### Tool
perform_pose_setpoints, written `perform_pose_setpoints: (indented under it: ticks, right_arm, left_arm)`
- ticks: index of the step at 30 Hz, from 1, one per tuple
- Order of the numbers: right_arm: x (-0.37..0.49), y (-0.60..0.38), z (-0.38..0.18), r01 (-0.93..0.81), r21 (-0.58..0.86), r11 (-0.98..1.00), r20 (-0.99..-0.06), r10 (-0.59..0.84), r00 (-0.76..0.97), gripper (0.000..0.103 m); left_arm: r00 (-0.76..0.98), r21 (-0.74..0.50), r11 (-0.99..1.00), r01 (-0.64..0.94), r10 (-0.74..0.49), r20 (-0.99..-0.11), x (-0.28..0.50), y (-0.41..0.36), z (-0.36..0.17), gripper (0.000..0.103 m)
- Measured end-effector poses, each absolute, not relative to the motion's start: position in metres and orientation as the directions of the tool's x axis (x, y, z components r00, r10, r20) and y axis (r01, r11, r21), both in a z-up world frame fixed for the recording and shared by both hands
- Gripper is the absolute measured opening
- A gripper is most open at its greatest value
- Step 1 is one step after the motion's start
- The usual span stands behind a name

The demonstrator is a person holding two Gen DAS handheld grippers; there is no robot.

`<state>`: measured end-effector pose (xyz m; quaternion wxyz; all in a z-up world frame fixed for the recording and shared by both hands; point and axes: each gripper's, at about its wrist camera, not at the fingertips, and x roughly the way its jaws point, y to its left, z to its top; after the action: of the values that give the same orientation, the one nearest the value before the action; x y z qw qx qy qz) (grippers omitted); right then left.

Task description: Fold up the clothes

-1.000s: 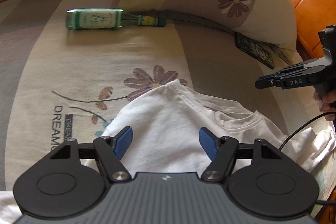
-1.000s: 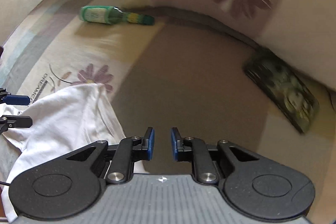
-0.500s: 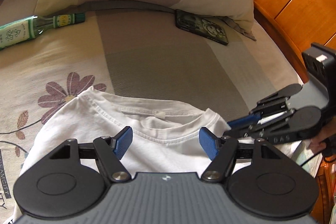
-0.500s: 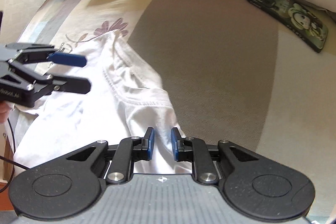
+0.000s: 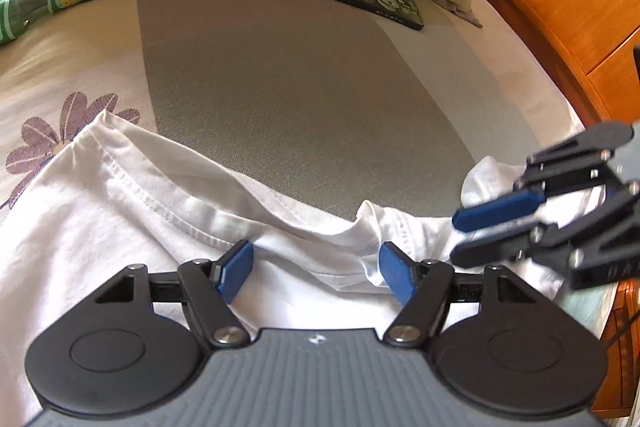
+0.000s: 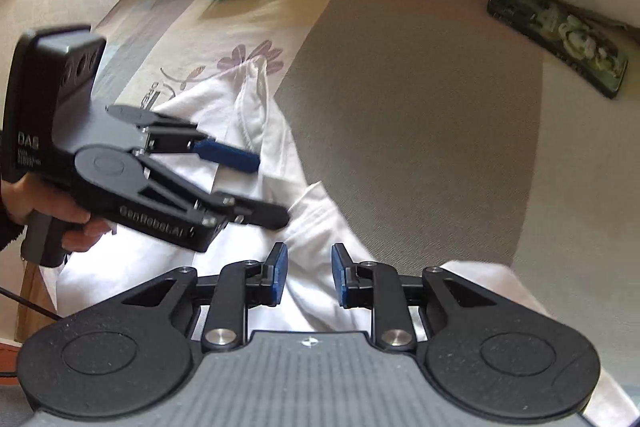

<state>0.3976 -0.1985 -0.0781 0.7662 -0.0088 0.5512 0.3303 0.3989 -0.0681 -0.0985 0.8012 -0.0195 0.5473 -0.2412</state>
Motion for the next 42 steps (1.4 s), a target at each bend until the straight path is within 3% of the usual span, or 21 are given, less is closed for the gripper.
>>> perform_pose_setpoints:
  ticks: [4, 9, 16, 18, 19, 28, 36, 39, 41, 42]
  right_arm:
    - [0.42, -0.2, -0.084, -0.558, 0.28, 0.781, -0.861, 0.462, 0.214, 0.028]
    - [0.421, -0.182, -0.111, -0.663, 0.302, 0.685, -0.855, 0.502, 0.13, 0.028]
    - [0.411, -0.165, -0.11, -0.807, 0.239, 0.539, -0.867, 0.493, 0.072, 0.038]
    - [0.408, -0.16, -0.109, -0.831, 0.249, 0.498, -0.875, 0.483, 0.028, 0.027]
    - [0.407, -0.158, -0.105, -0.842, 0.228, 0.489, -0.883, 0.468, 0.033, 0.015]
    - [0.452, -0.186, -0.08, -0.703, 0.012, 0.711, -0.895, 0.32, 0.309, 0.012]
    - [0.465, -0.189, -0.089, -0.672, 0.037, 0.74, -0.899, 0.318, 0.3, 0.016]
    - [0.472, -0.192, -0.093, -0.667, 0.094, 0.739, -0.902, 0.348, 0.258, 0.022]
    - [0.476, -0.198, -0.092, -0.665, 0.126, 0.737, -0.894, 0.375, 0.246, 0.034]
    - [0.478, -0.201, -0.092, -0.664, 0.139, 0.735, -0.891, 0.385, 0.24, 0.035]
  left_arm:
    - [0.29, -0.28, 0.885, 0.371, -0.397, -0.871, 0.395, -0.067, -0.097, 0.07]
    - [0.292, -0.3, 0.886, 0.355, -0.41, -0.864, 0.394, -0.06, -0.096, 0.07]
    - [0.316, -0.299, 0.89, 0.343, -0.409, -0.856, 0.386, -0.048, -0.085, 0.07]
    - [0.323, -0.283, 0.896, 0.342, -0.395, -0.86, 0.385, -0.045, -0.081, 0.07]
    - [0.326, -0.275, 0.898, 0.343, -0.388, -0.862, 0.384, -0.043, -0.079, 0.07]
    - [0.379, -0.154, 0.917, 0.368, -0.3, -0.875, 0.384, -0.017, -0.073, 0.07]
    - [0.405, -0.075, 0.901, 0.426, -0.264, -0.875, 0.417, 0.005, -0.07, 0.071]
    - [0.4, -0.045, 0.889, 0.456, -0.25, -0.881, 0.431, 0.01, -0.068, 0.071]
    - [0.392, -0.021, 0.878, 0.478, -0.235, -0.889, 0.44, 0.012, -0.069, 0.071]
    - [0.39, -0.014, 0.872, 0.489, -0.233, -0.891, 0.444, 0.013, -0.07, 0.071]
